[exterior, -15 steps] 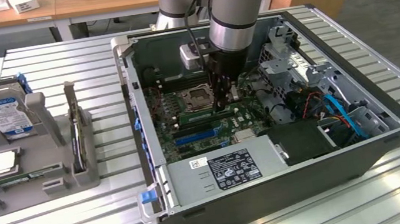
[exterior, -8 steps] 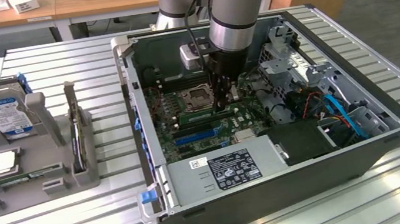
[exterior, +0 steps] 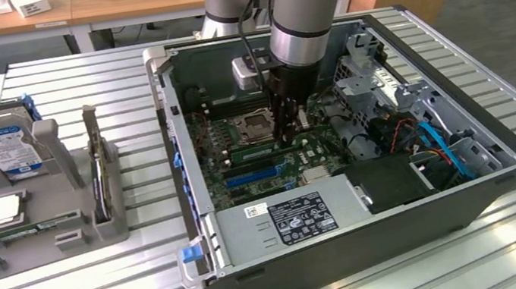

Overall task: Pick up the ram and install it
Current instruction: 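Insert the ram into the slot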

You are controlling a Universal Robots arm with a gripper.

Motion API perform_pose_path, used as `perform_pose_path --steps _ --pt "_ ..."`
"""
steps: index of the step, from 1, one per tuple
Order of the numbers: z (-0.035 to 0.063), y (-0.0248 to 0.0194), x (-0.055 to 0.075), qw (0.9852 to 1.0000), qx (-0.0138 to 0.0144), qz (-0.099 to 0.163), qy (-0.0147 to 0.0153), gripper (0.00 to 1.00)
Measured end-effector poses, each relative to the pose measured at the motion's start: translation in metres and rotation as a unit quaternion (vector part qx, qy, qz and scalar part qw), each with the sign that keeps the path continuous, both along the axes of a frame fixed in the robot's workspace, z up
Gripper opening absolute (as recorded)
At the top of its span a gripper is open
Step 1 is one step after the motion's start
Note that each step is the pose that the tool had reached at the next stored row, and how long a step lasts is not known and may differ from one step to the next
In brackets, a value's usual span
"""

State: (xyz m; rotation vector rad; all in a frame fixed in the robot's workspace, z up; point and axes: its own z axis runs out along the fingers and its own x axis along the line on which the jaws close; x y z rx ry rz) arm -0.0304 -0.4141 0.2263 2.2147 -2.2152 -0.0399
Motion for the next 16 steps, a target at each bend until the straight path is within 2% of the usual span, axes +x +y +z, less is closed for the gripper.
perform_pose_path --steps 16 --pt "0.0021 0.0000 0.0000 1.0000 -0.0001 0.000 0.0000 0.31"
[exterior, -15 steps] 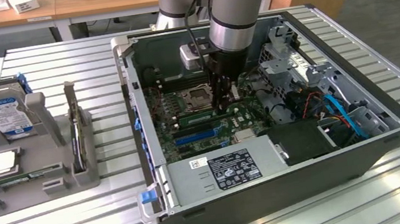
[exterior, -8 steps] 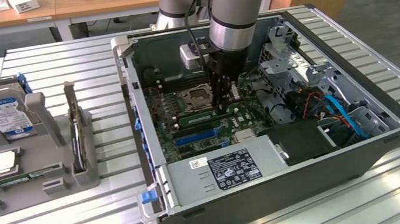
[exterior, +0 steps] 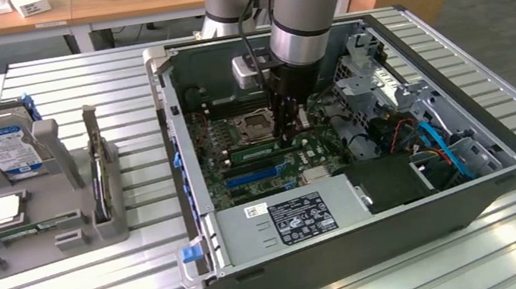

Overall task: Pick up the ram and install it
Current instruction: 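Insert the ram into the slot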

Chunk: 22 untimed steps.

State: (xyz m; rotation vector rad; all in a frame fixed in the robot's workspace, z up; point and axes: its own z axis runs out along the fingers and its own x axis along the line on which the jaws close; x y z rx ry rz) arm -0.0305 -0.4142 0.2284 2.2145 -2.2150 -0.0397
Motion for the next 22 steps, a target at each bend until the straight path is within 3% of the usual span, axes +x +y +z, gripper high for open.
perform_pose_path --steps 22 --pt "0.0220 0.0000 0.000 1.0000 0.0001 0.000 0.0000 0.31"
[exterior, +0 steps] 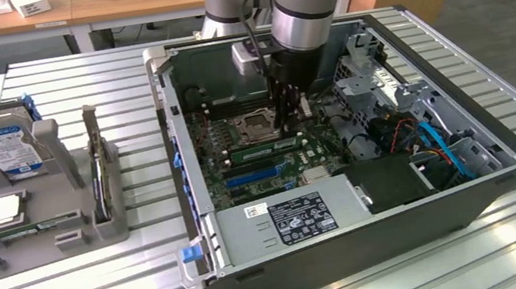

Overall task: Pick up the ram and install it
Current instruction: 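Insert the ram into the slot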

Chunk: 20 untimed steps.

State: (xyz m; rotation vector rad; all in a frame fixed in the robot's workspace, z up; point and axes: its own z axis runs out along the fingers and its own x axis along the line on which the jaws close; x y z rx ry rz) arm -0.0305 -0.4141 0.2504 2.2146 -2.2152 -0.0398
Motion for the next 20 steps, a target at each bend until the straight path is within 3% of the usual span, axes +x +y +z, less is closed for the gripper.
perform_pose_path --steps 20 --pt "0.0124 0.0000 0.000 1.0000 -0.0001 0.000 -0.0001 0.31"
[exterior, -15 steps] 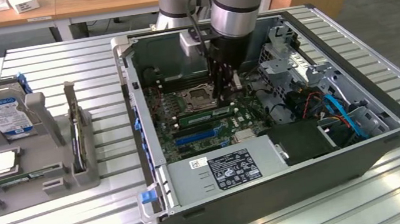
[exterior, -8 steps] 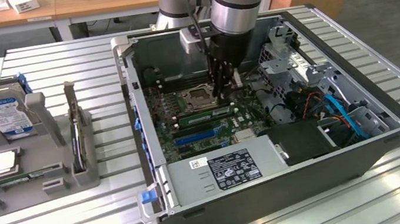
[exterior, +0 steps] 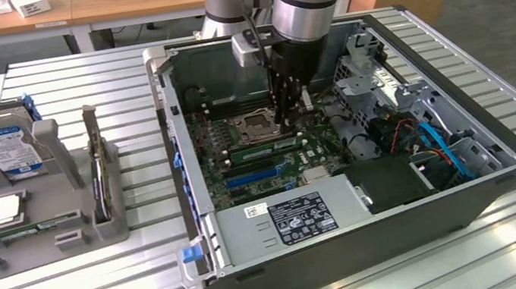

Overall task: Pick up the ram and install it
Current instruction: 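Insert the ram into the slot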

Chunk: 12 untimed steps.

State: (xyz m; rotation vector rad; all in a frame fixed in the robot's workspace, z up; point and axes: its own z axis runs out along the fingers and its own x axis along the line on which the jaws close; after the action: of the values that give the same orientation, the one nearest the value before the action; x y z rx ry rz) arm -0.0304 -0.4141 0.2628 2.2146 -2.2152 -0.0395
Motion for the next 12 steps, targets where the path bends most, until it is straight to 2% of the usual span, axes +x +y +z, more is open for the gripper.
perform_pose_path --steps 12 --pt "0.0017 0.0000 0.0000 1.0000 0.0000 0.000 0.0000 0.31"
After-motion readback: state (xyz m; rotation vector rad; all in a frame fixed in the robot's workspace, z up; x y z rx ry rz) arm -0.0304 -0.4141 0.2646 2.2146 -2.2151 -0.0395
